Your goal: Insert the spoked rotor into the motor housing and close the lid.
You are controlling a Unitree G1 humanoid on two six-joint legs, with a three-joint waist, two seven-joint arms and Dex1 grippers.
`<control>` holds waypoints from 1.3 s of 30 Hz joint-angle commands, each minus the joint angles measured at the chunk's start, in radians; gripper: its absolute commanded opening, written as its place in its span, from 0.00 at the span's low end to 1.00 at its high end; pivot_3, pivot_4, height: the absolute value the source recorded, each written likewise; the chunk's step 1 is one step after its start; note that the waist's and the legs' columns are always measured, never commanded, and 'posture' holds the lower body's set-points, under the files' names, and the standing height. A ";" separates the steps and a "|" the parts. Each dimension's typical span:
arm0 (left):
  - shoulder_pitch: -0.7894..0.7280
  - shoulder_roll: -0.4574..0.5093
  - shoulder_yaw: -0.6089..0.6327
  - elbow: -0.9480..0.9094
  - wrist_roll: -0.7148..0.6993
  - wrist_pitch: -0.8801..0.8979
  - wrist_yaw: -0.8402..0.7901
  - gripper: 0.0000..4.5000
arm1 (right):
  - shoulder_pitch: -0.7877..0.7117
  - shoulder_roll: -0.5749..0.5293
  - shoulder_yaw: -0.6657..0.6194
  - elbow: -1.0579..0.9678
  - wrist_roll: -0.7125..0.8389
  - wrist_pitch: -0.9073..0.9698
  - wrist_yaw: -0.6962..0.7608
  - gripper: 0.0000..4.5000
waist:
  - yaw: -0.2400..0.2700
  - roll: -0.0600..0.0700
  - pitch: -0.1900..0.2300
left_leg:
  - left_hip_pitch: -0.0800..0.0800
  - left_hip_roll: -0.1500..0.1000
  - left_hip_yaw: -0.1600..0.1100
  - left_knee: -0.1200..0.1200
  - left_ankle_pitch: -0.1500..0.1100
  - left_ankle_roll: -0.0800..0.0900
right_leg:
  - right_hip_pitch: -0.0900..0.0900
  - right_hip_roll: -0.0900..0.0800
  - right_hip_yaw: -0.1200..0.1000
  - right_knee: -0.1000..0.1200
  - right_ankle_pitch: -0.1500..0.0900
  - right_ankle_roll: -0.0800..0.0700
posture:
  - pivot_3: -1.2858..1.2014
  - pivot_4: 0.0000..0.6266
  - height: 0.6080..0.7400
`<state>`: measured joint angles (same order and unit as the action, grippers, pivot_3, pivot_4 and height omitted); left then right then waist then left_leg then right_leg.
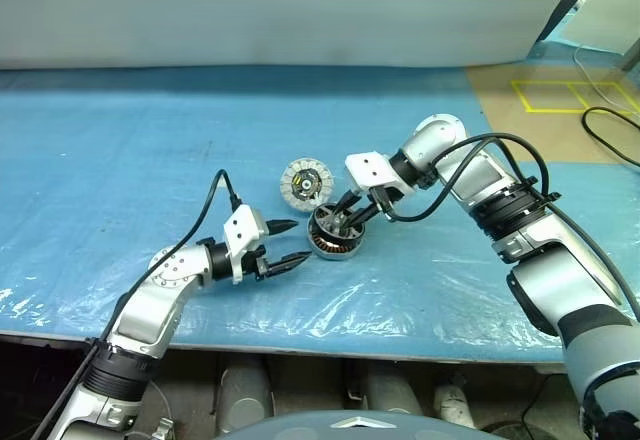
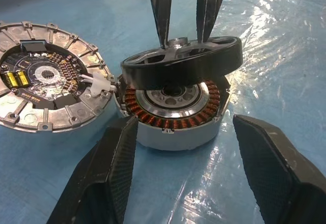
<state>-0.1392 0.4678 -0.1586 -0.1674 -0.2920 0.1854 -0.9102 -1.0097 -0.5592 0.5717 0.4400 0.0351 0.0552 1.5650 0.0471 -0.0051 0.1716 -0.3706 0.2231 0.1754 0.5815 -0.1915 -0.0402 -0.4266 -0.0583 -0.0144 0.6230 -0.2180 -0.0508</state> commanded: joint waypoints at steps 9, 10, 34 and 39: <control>0.003 -0.002 0.002 -0.046 -0.012 0.001 0.003 0.70 | 0.003 0.038 -0.026 0.064 -0.062 -0.082 0.014 0.17 | 0.000 0.000 0.000 | 0.001 0.000 0.000 0.000 0.000 0.000 | 0.000 0.000 0.000 0.001 0.000 0.000 | 0.52 0.24 1.00; 0.003 -0.002 0.002 -0.045 -0.012 0.000 0.002 0.70 | 0.006 0.037 -0.026 0.061 -0.066 -0.087 0.018 0.17 | 0.000 0.000 0.000 | 0.001 0.000 0.000 0.000 0.000 0.000 | 0.000 0.000 0.000 0.001 0.000 0.000 | 0.52 0.24 1.00; -0.008 -0.020 -0.009 -0.034 -0.007 0.004 0.000 0.70 | 0.007 0.003 -0.048 -0.095 -0.060 -0.172 0.047 0.17 | -0.001 0.000 0.000 | 0.001 0.000 0.000 0.000 0.000 0.001 | 0.001 0.000 0.000 0.000 0.000 0.000 | 0.52 0.24 1.00; -0.003 -0.015 -0.008 -0.030 -0.007 0.002 -0.007 0.70 | -0.003 -0.001 -0.054 -0.113 -0.055 -0.175 0.040 0.17 | -0.001 0.000 0.000 | 0.001 0.000 0.000 0.000 0.000 0.001 | 0.001 0.000 0.000 0.000 0.000 0.000 | 0.52 0.24 1.00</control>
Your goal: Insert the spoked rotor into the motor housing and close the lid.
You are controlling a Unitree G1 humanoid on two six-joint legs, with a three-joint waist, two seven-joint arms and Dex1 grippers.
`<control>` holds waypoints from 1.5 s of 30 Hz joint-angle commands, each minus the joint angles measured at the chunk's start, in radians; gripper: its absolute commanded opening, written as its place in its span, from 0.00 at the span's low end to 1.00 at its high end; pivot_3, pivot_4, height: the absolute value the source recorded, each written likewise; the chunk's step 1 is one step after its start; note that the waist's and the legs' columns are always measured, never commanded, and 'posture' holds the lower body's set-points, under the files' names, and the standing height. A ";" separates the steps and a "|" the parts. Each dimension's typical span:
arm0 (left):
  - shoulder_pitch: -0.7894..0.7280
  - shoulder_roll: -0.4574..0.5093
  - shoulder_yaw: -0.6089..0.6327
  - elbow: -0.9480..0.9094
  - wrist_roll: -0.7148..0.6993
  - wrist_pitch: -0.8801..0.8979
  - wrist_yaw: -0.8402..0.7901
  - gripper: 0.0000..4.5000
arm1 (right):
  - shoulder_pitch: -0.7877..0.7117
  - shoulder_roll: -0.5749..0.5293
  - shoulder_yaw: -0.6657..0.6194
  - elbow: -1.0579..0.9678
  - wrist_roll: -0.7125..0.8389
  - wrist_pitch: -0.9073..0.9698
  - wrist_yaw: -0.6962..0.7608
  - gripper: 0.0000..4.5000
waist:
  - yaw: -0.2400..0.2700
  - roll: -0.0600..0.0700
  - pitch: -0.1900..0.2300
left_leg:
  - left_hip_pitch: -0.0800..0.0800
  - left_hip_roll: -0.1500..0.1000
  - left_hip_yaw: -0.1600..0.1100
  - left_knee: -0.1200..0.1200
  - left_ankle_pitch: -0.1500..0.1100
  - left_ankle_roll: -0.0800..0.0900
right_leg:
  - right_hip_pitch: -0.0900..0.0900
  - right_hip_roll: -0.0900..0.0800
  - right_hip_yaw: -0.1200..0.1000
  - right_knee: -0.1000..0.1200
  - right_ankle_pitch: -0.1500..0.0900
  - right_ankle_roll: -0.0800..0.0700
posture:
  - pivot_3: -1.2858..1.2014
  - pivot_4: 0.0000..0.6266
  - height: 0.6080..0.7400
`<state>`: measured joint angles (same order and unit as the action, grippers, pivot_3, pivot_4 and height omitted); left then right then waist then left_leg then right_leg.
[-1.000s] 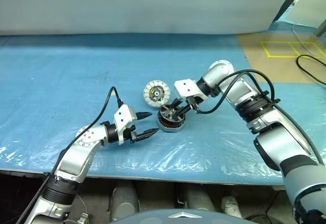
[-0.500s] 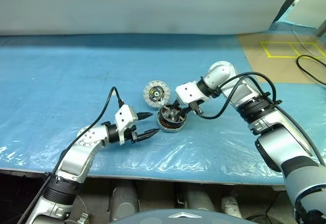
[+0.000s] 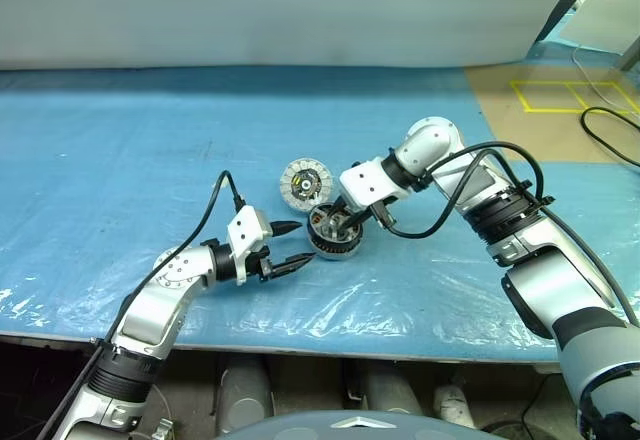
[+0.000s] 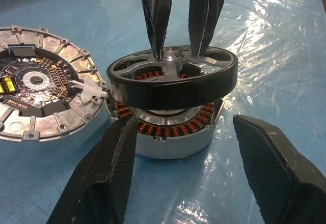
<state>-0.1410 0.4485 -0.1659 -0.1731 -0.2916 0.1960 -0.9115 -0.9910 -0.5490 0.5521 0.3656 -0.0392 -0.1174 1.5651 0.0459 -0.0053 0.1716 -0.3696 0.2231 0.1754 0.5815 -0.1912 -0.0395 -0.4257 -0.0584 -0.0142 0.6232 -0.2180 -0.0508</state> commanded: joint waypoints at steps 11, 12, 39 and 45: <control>0.000 0.007 -0.001 -0.025 -0.009 -0.009 -0.010 0.70 | -0.082 -0.009 -0.051 0.062 -0.031 -0.083 -0.017 0.17 | -0.001 0.000 0.000 | 0.000 0.000 0.000 0.000 0.000 0.000 | 0.000 0.000 0.000 0.000 0.000 0.000 | 0.52 0.24 1.00; 0.003 0.006 -0.003 -0.027 -0.008 -0.009 -0.010 0.70 | -0.087 -0.011 -0.053 0.068 -0.032 -0.087 -0.017 0.17 | -0.001 0.000 0.000 | 0.000 0.000 0.000 0.000 0.000 0.000 | 0.000 0.000 0.000 0.000 0.000 0.000 | 0.52 0.24 1.00; 0.000 0.005 -0.010 -0.033 -0.008 -0.003 -0.004 0.70 | -0.023 0.008 -0.012 0.042 -0.069 -0.142 0.016 0.17 | -0.001 0.000 0.000 | 0.000 0.000 0.000 0.000 0.000 0.000 | 0.000 0.000 0.000 0.000 0.000 0.000 | 0.52 0.24 1.00; -0.001 0.004 -0.010 -0.032 -0.009 -0.002 -0.002 0.70 | -0.014 0.003 -0.002 0.051 -0.081 -0.160 0.018 0.17 | -0.001 0.000 0.000 | 0.000 0.000 0.000 0.000 0.000 0.000 | 0.000 0.000 0.000 0.000 0.000 0.000 | 0.52 0.24 1.00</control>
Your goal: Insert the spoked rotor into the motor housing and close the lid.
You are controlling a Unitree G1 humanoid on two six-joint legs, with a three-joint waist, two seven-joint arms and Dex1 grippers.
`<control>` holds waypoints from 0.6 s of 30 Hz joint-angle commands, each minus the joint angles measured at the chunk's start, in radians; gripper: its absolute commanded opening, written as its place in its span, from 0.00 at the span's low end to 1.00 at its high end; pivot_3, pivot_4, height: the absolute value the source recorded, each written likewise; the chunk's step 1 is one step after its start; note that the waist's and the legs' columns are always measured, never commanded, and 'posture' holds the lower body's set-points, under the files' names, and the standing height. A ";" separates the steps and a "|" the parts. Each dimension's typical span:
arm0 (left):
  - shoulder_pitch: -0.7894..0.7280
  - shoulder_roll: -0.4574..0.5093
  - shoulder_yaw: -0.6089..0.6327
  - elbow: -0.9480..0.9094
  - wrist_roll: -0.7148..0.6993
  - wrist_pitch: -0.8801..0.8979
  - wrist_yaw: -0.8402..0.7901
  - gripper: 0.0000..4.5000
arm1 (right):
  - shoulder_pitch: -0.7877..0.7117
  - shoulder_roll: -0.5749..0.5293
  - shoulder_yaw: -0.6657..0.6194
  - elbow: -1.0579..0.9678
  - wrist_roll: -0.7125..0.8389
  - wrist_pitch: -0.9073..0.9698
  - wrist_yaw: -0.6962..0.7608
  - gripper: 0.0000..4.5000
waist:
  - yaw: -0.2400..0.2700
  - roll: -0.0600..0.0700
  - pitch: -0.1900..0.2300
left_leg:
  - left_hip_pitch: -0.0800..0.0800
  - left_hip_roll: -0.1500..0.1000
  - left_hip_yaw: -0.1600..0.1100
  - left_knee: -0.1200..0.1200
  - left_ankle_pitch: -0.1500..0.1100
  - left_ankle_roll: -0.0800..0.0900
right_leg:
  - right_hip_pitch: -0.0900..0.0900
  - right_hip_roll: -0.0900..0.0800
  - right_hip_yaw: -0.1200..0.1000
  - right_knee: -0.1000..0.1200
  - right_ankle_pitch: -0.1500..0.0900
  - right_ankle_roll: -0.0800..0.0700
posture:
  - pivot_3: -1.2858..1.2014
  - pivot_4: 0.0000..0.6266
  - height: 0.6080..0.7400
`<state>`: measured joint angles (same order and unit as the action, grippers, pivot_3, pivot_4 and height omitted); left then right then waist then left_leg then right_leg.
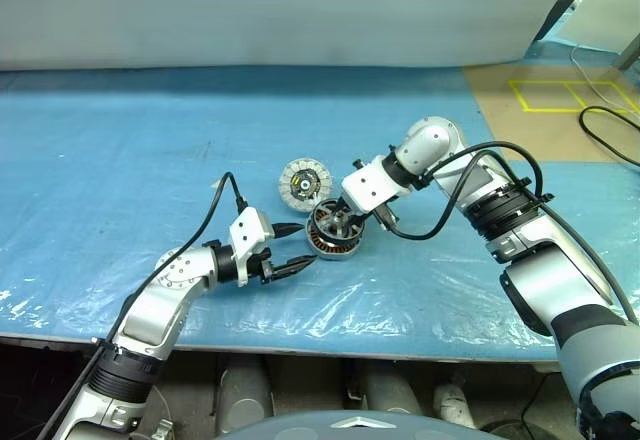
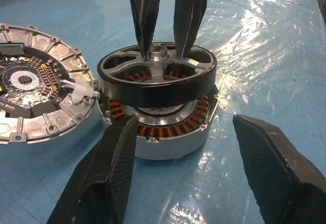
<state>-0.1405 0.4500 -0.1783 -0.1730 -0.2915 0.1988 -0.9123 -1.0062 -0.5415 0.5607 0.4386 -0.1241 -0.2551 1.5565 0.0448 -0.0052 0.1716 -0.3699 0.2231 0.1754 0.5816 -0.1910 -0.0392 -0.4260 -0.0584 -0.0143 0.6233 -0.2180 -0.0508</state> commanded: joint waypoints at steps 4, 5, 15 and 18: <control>-0.001 0.001 0.002 -0.035 -0.009 -0.003 0.000 0.70 | 0.011 0.002 -0.009 -0.050 0.020 0.000 0.036 0.17 | 0.000 0.000 0.000 | 0.000 0.000 0.000 0.000 0.000 0.000 | 0.000 0.000 0.000 0.000 0.000 0.000 | 0.52 0.24 1.00; -0.001 0.001 0.001 -0.035 -0.010 -0.002 0.000 0.70 | 0.009 0.005 -0.006 -0.039 0.011 -0.011 0.026 0.17 | 0.000 0.000 0.000 | 0.000 0.000 0.000 0.000 0.000 0.000 | 0.000 0.000 0.000 0.000 0.000 0.000 | 0.52 0.24 1.00; -0.007 0.001 0.002 -0.031 -0.010 -0.001 0.000 0.70 | 0.001 0.016 -0.014 0.001 -0.019 -0.074 0.001 0.46 | 0.000 0.000 0.000 | 0.000 0.000 0.000 0.000 0.000 0.000 | 0.000 0.000 0.000 0.000 0.000 0.000 | 0.52 0.24 1.00; -0.009 0.001 0.002 -0.030 -0.010 0.000 -0.002 0.70 | -0.006 0.012 -0.022 -0.013 -0.014 -0.061 0.005 0.61 | 0.000 0.000 0.000 | 0.000 0.000 0.000 0.000 0.000 0.000 | 0.000 0.000 0.000 0.000 0.000 0.000 | 0.52 0.24 1.00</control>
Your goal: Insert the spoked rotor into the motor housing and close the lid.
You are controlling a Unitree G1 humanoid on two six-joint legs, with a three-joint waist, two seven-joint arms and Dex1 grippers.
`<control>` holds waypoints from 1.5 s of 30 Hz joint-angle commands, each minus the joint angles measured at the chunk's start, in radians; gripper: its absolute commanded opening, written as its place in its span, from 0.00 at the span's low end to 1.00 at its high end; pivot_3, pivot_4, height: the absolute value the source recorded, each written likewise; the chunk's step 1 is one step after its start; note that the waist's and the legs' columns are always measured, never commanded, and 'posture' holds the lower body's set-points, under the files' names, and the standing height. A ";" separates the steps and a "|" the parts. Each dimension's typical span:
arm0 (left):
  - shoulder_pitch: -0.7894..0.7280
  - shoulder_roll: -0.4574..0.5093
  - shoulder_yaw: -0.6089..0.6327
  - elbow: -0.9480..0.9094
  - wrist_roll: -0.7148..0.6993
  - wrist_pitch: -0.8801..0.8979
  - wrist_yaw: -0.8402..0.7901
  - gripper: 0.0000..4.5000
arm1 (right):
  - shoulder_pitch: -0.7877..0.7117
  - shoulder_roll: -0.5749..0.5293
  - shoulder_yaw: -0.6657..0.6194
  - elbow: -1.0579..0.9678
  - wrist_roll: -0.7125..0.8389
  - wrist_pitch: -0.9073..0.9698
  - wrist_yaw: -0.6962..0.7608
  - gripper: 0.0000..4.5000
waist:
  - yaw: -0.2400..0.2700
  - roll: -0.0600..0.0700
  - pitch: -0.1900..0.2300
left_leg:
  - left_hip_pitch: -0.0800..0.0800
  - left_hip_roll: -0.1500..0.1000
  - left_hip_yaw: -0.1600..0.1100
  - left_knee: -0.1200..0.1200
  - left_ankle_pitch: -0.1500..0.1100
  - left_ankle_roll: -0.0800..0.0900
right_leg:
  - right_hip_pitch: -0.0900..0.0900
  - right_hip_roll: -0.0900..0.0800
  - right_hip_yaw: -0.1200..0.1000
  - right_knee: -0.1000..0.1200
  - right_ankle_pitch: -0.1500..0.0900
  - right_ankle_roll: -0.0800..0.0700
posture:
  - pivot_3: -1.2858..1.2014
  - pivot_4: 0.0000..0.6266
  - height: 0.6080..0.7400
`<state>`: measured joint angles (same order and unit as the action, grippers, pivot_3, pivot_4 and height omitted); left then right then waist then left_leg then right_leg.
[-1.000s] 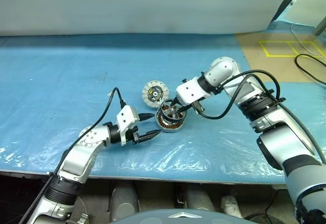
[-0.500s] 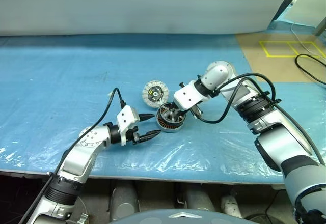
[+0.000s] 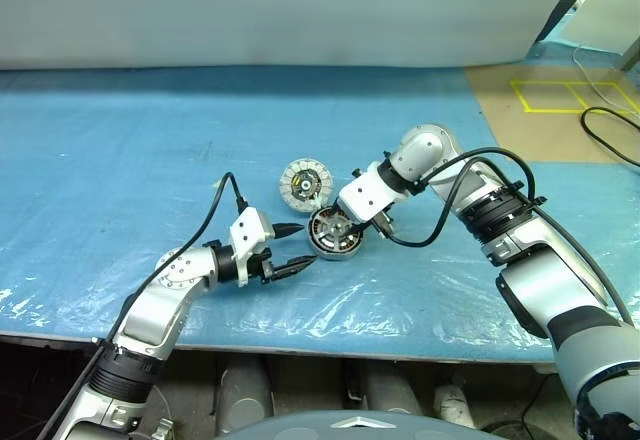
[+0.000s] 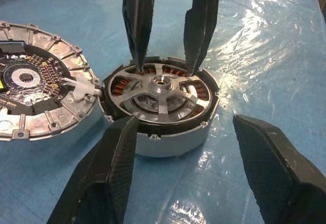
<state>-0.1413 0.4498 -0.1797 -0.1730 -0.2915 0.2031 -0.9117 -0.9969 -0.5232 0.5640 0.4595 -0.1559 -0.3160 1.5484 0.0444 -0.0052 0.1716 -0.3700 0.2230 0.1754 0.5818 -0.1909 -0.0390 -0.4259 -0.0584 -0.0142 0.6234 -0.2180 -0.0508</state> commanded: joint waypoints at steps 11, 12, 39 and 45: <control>-0.014 0.002 0.006 -0.027 -0.014 -0.003 -0.005 0.70 | -0.047 -0.034 -0.157 -0.145 0.155 0.243 0.008 0.61 | 0.001 0.000 0.000 | 0.000 0.000 0.000 0.000 0.000 0.000 | 0.000 0.000 0.000 0.000 0.000 0.000 | 0.52 0.24 1.00; -0.014 0.003 0.007 -0.025 -0.013 -0.004 -0.006 0.70 | -0.032 -0.033 -0.173 -0.158 0.169 0.294 -0.006 0.57 | 0.001 0.000 0.000 | 0.000 0.000 0.000 0.000 0.000 0.000 | 0.000 0.000 0.000 0.000 0.000 0.000 | 0.52 0.24 1.00; -0.024 0.031 0.040 -0.031 -0.076 0.042 -0.037 0.70 | 0.344 0.096 -0.212 -0.368 0.272 0.814 -0.466 0.01 | 0.007 0.000 0.000 | 0.001 -0.001 0.000 -0.002 0.000 -0.007 | 0.000 0.000 0.001 -0.001 0.000 0.000 | 0.52 0.24 1.00; -0.008 0.028 0.033 -0.045 -0.069 0.041 -0.027 0.70 | 0.364 0.042 -0.069 -0.191 0.087 0.598 -0.496 0.01 | 0.009 -0.001 -0.003 | 0.006 -0.001 0.000 -0.002 0.000 -0.007 | 0.004 -0.001 0.001 -0.001 0.000 0.001 | 0.52 0.24 1.00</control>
<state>-0.1526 0.4742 -0.1512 -0.1756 -0.3559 0.2490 -0.9431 -0.6637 -0.4691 0.4640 0.1821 -0.0070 0.2777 1.0671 0.0533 -0.0058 0.1690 -0.3626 0.2218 0.1753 0.5801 -0.1915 -0.0454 -0.4200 -0.0591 -0.0136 0.6223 -0.2182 -0.0501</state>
